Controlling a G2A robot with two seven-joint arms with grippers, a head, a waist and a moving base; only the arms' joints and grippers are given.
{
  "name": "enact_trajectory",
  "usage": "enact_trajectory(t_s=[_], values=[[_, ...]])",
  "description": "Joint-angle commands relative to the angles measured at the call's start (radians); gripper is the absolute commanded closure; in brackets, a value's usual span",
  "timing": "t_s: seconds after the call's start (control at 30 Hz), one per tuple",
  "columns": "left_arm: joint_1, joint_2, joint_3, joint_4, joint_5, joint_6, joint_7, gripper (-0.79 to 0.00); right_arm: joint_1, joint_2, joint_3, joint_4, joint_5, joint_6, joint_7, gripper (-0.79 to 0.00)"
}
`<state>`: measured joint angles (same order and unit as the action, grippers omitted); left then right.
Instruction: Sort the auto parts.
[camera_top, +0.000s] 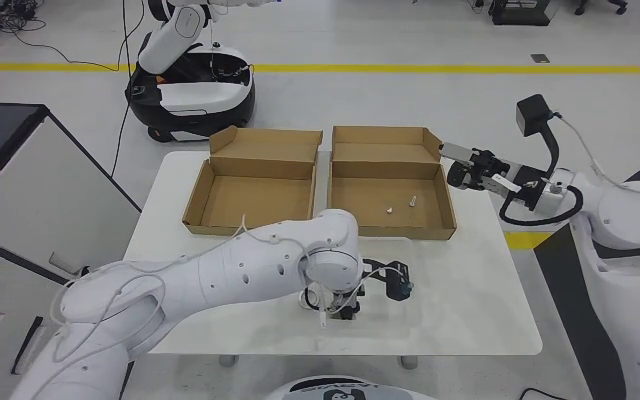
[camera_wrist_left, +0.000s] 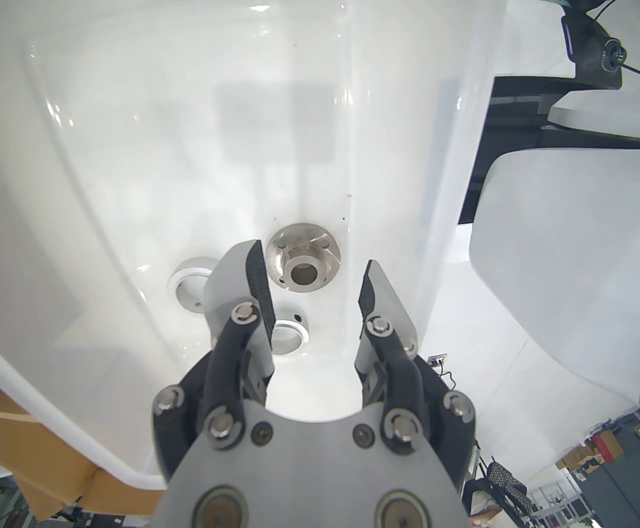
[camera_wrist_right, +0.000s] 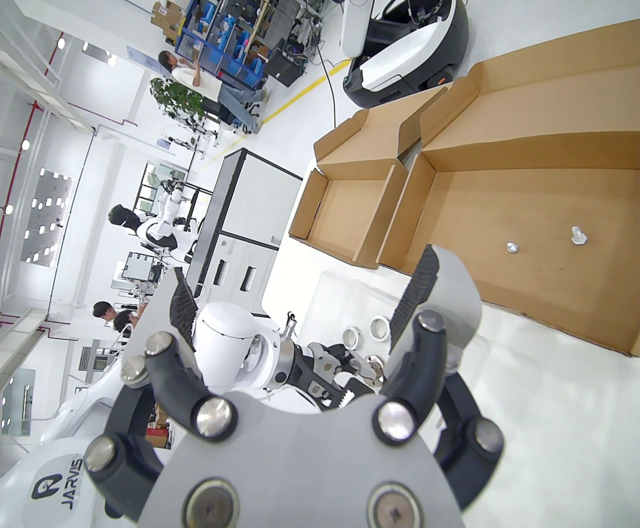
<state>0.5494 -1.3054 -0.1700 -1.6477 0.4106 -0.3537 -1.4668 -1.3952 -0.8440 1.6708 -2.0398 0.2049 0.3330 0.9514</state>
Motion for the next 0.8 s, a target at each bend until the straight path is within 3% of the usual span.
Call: enact_trajectory(t_s=[0.0,0.3,0.77], values=[[0.008,-0.007,0.0,0.01,0.006,0.005,-0.005,-0.44,0.0,0.0,0.0,0.0,0.0,0.0,0.0,-0.785],[0.028,-0.02,0.0,0.035,0.018,0.021,-0.021,-0.44,0.0,0.0,0.0,0.0,0.0,0.0,0.0,-0.785],[0.03,-0.013,0.0,0.049,0.044,0.057,-0.057,-0.434,0.0,0.0,0.0,0.0,0.0,0.0,0.0,-0.785]])
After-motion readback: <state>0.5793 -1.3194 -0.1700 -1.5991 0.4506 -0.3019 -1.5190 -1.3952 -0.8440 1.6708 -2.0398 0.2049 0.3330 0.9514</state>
